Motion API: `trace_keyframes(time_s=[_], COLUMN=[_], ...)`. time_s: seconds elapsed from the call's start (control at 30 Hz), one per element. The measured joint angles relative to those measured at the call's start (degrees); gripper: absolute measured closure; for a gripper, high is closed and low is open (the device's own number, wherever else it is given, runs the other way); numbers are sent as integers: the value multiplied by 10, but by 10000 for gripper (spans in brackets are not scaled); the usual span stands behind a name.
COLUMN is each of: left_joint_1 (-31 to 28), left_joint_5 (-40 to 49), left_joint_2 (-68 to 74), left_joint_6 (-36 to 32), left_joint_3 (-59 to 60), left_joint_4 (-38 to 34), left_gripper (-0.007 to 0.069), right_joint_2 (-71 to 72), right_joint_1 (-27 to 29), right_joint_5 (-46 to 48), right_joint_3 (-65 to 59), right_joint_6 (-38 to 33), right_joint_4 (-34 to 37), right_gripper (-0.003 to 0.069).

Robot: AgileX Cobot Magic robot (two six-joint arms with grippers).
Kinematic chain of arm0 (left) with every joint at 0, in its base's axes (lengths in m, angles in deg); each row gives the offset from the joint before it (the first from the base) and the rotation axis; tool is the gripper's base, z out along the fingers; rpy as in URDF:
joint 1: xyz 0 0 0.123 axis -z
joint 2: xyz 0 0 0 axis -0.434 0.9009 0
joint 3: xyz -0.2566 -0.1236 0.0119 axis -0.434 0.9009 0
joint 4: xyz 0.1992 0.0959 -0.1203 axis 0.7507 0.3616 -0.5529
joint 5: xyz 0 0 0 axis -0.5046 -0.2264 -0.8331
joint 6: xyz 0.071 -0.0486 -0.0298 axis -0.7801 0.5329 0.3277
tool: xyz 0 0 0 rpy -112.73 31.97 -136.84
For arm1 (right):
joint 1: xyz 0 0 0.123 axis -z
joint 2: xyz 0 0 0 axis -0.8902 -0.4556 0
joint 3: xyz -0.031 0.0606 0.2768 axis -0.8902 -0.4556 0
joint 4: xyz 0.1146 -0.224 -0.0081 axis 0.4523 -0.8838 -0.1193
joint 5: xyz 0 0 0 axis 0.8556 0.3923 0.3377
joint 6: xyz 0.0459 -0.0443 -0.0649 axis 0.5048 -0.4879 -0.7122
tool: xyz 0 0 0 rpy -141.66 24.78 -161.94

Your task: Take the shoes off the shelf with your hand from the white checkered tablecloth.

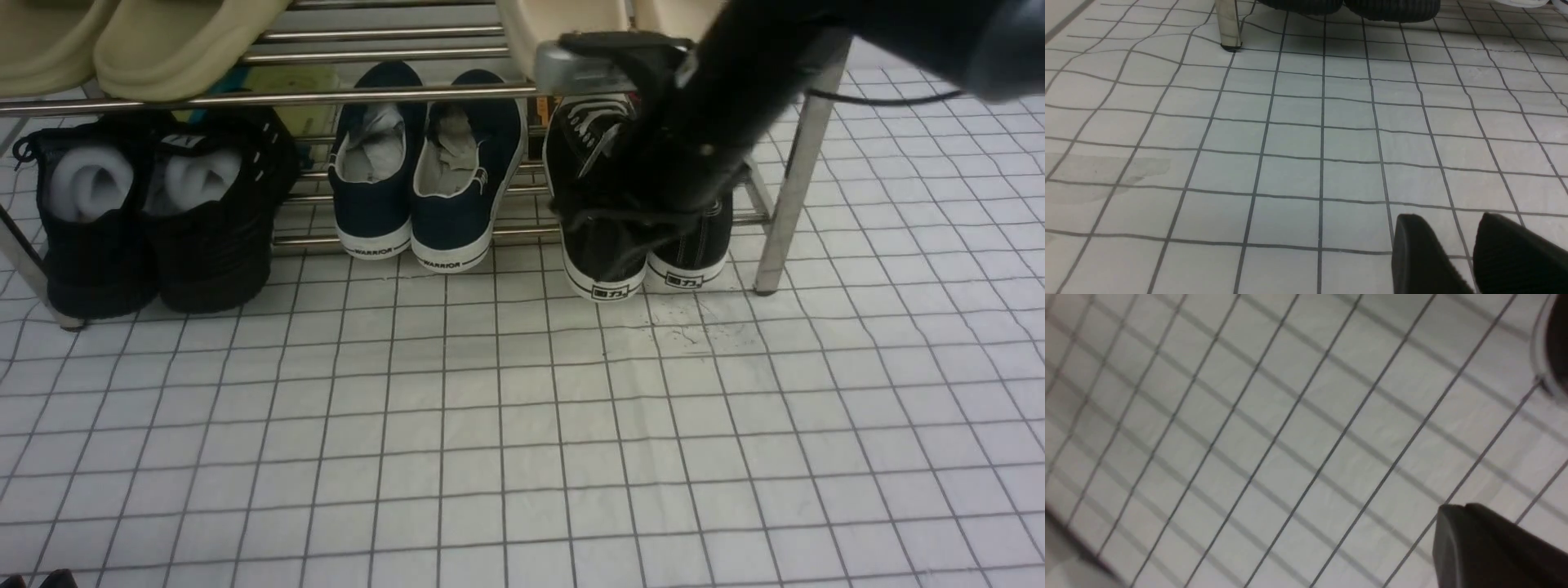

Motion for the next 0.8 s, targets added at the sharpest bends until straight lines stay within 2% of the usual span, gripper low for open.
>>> trace_keyframes(time_s=[0.17, 0.3, 0.47, 0.5, 0.53, 0.57, 0.6, 0.63, 0.7, 0.8], left_joint_1=[0, 0, 0, 0, 0, 0, 0, 0, 0, 0], left_joint_5=[0, 0, 0, 0, 0, 0, 0, 0, 0, 0], left_joint_2=[0, 0, 0, 0, 0, 0, 0, 0, 0, 0], left_joint_6=[0, 0, 0, 0, 0, 0, 0, 0, 0, 0], left_joint_3=[0, 0, 0, 0, 0, 0, 0, 0, 0, 0], left_joint_4=[0, 0, 0, 0, 0, 0, 0, 0, 0, 0], left_gripper=[385, 385, 385, 385, 385, 385, 385, 385, 385, 385], right_joint_2=[-63, -66, -82, -83, -94, -95, -102, -103, -118, -133], right_joint_1=[-43, -50, -49, -49, -49, -49, -49, -49, -49, -49], right_joint_5=[4, 7, 9, 9, 9, 9, 9, 9, 9, 9], right_joint_3=[126, 145, 147, 147, 147, 147, 147, 147, 147, 147], right_joint_6=[53, 72, 92, 94, 100, 100, 102, 102, 102, 102], right_joint_4=[-85, -116, -190, -192, -205, -206, -212, -212, -222, -236], right_gripper=[619, 594, 500, 500, 440, 433, 379, 372, 292, 240])
